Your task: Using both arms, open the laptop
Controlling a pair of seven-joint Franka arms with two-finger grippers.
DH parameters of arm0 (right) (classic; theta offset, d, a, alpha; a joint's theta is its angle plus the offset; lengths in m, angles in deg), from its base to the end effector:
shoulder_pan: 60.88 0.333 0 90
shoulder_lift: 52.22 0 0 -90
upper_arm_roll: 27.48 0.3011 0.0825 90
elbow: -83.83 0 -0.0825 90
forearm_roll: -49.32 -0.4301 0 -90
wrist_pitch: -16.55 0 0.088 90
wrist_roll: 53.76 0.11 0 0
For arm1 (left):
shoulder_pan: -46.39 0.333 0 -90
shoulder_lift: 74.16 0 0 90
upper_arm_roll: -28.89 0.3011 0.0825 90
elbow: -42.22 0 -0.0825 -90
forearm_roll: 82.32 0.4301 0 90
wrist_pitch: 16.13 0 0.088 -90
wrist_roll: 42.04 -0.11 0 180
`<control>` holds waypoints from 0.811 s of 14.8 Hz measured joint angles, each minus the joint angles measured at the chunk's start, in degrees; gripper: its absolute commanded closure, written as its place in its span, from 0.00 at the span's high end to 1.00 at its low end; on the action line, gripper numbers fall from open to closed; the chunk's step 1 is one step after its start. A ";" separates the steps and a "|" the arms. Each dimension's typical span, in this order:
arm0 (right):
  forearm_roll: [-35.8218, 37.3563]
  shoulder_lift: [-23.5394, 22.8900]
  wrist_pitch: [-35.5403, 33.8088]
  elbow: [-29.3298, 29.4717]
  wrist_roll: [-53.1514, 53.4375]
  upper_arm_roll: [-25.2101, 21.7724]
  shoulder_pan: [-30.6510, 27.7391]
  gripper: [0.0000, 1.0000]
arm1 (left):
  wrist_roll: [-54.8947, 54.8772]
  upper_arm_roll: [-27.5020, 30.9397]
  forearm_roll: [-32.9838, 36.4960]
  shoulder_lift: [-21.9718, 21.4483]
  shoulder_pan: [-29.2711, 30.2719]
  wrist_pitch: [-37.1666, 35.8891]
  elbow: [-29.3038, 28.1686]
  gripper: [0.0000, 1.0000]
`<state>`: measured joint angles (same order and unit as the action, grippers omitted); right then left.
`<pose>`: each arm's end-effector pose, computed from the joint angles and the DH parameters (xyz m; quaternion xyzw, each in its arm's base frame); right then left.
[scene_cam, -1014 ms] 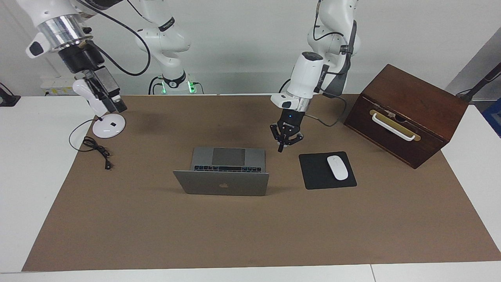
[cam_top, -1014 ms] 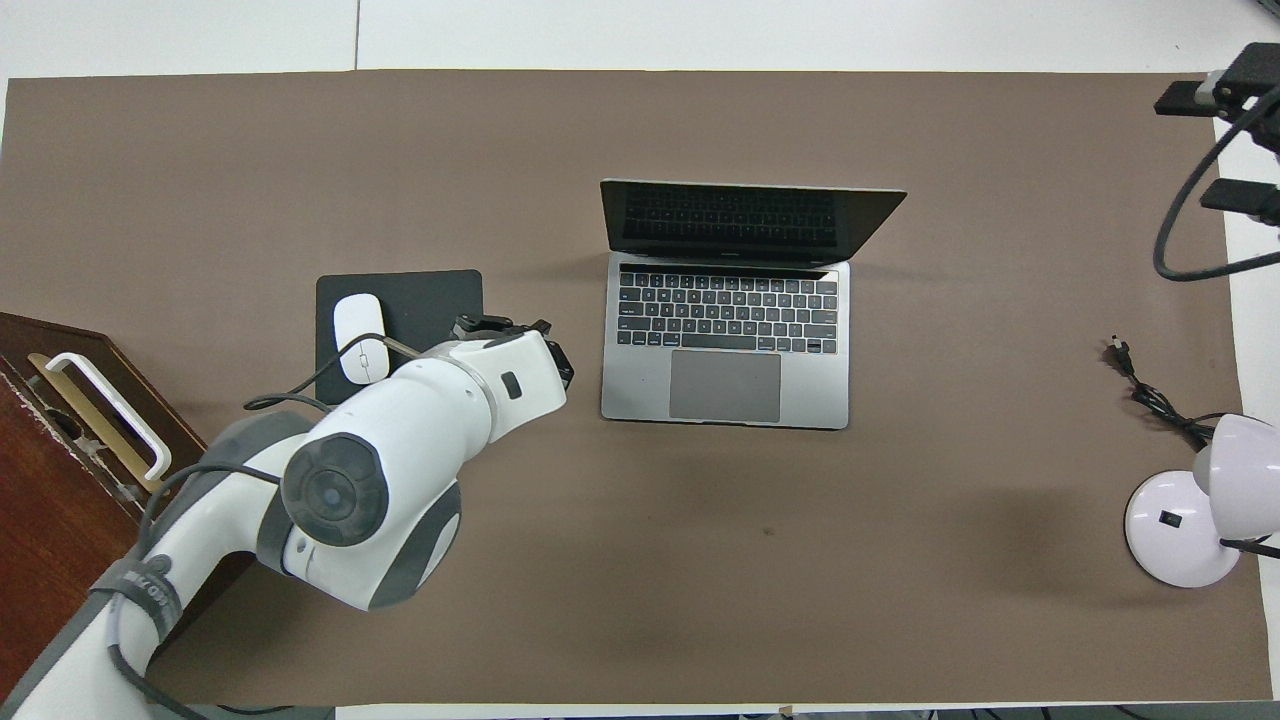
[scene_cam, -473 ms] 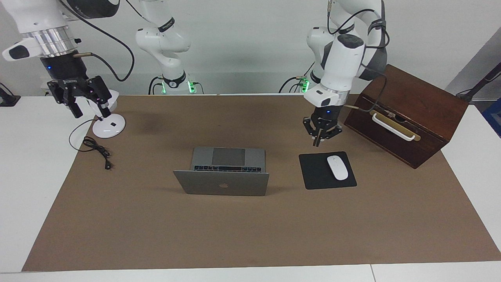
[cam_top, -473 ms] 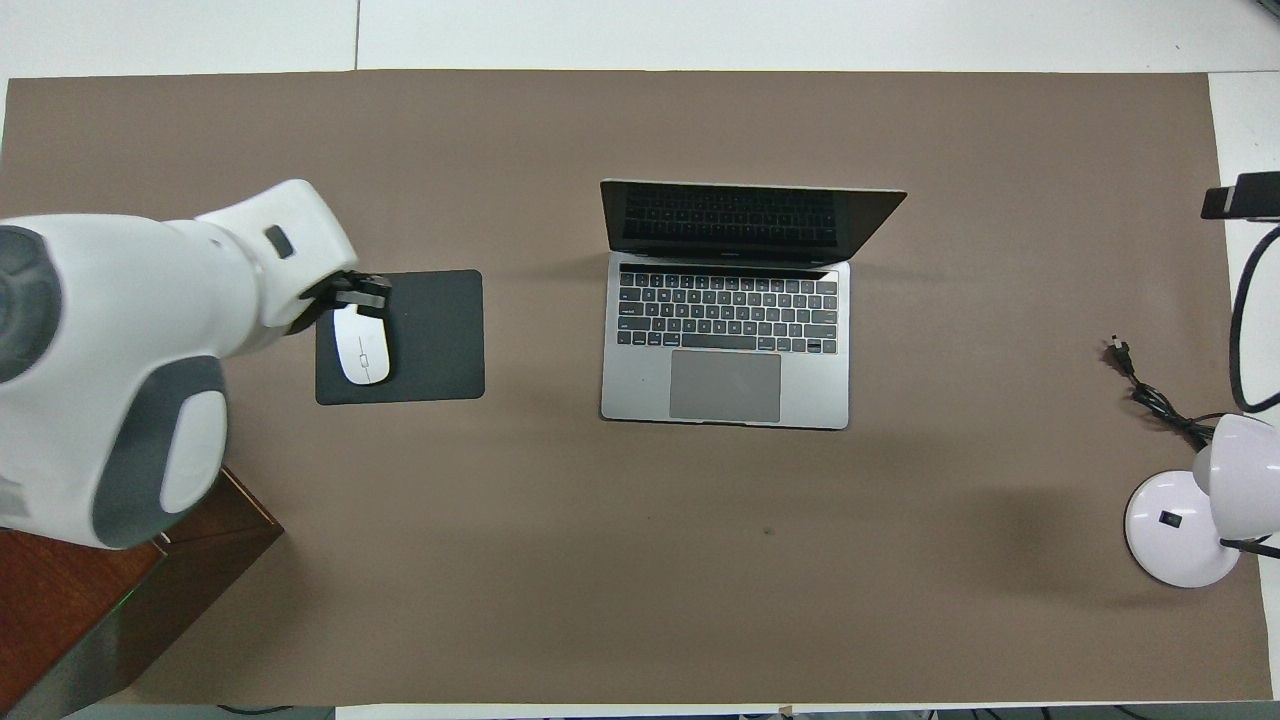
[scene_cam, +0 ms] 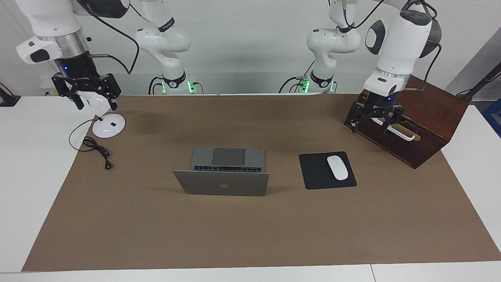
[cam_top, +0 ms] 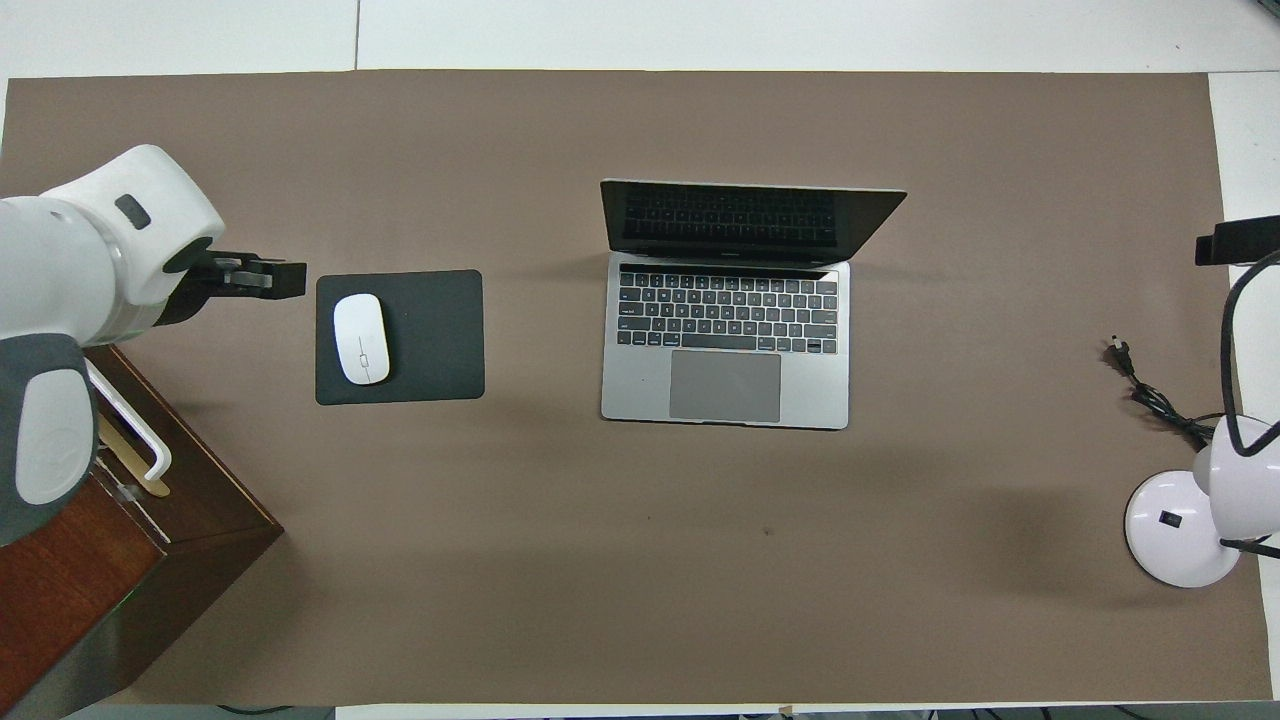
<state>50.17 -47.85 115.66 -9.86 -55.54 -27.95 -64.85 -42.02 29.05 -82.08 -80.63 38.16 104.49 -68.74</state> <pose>0.5919 -0.0475 0.6337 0.9961 -0.0226 0.0848 0.0117 0.5943 -0.0840 0.5325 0.9876 -0.0703 0.1401 0.0081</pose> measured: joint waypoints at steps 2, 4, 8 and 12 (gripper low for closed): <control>0.01 0.00 -2.88 1.32 0.00 -0.03 -0.02 1.00 | 0.08 0.00 0.00 -0.91 1.60 -0.71 0.01 1.00; 0.01 0.00 -6.00 2.60 0.00 -0.11 -0.08 1.00 | 0.09 0.08 0.00 -2.15 3.54 -2.26 0.17 1.00; 0.01 -0.05 -9.81 3.13 0.00 -0.29 -0.11 1.00 | 0.09 0.11 0.00 -2.78 4.70 -15.74 8.16 1.00; 0.01 -0.14 -10.18 3.24 0.00 -0.13 -0.10 1.00 | 0.09 -0.15 0.00 -0.81 4.70 -28.01 17.31 1.00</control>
<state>50.18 -47.99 105.48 -6.62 -55.55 -28.07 -64.95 -41.93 28.91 -82.08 -81.43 42.86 76.48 -51.43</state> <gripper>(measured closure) 0.000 0.000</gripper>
